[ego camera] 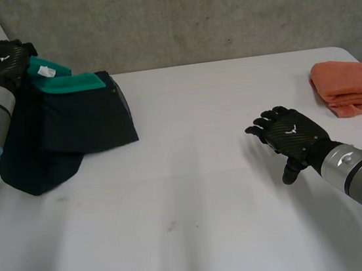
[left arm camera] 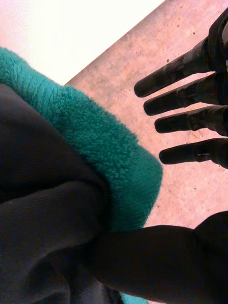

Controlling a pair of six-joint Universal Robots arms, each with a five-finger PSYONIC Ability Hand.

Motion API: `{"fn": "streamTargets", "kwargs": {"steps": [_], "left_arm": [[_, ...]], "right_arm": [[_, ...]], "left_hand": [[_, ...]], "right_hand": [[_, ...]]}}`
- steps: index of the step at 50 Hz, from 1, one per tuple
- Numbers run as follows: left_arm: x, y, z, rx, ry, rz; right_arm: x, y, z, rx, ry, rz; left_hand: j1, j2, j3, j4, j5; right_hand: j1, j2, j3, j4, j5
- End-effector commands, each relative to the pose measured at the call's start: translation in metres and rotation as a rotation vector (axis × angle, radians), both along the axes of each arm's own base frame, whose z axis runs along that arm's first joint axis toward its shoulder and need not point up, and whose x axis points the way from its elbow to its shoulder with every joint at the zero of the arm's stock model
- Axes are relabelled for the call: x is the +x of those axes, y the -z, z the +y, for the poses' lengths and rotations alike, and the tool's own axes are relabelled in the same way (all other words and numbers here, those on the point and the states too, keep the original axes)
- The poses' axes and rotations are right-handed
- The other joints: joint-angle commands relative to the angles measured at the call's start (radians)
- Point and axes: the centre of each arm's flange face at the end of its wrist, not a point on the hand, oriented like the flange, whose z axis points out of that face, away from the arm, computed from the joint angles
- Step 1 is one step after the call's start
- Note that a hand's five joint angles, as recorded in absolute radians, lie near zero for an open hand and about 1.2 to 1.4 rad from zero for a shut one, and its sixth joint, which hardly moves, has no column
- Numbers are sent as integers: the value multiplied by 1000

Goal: Fold the laundry.

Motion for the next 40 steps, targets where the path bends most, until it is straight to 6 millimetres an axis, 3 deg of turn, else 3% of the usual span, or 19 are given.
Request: {"fn": "streamTargets", "kwargs": {"steps": [1,7,11,12,16,18,25,30,33,34,37,40], "left_arm": [[3,8,-16,-7,13,-2],[-6,-11,-14,-59,25,13],[-25,-69,2,-203,79,75],[-30,-95,11,-260,103,117],[-36,-143,31,-370,165,219],[-46,-158,42,-401,205,268],[-102,-178,88,-411,332,349],[-161,-185,141,-393,489,434],[-178,-194,161,-400,548,499],[-182,-207,173,-427,575,543],[-186,-221,187,-461,608,624],[-195,-223,198,-459,648,659]], "right_arm": [[0,0,-1,-5,2,-1],[0,1,-2,-5,3,0],[0,1,-2,-5,3,0],[0,1,-2,-5,3,0],[1,2,0,1,-1,2],[1,3,0,4,0,2],[-2,1,-2,2,25,-2],[-6,-1,-7,-2,87,-3],[-12,-4,-12,-2,149,-16],[-14,-5,-13,1,166,-20],[-24,-11,-22,-9,231,-55],[-31,-15,-28,-15,273,-96]], "left_hand": [[893,899,894,906,908],[936,943,938,950,952],[936,943,938,950,952],[936,943,938,950,952],[936,943,938,950,952],[936,943,938,950,952],[936,943,938,950,952],[936,943,938,950,952],[936,943,938,950,952],[936,943,938,950,952],[936,943,938,950,952],[936,943,938,950,952]], "right_hand": [[-47,-36,-37,-40,-50],[-47,-36,-37,-40,-50],[-47,-36,-37,-40,-50],[-47,-36,-37,-40,-50],[-47,-36,-37,-40,-50],[-47,-36,-37,-40,-50],[-47,-36,-37,-40,-50],[-47,-36,-37,-40,-50],[-47,-36,-37,-40,-50],[-47,-36,-37,-40,-50],[-47,-36,-37,-40,-50],[-47,-36,-37,-40,-50]]}}
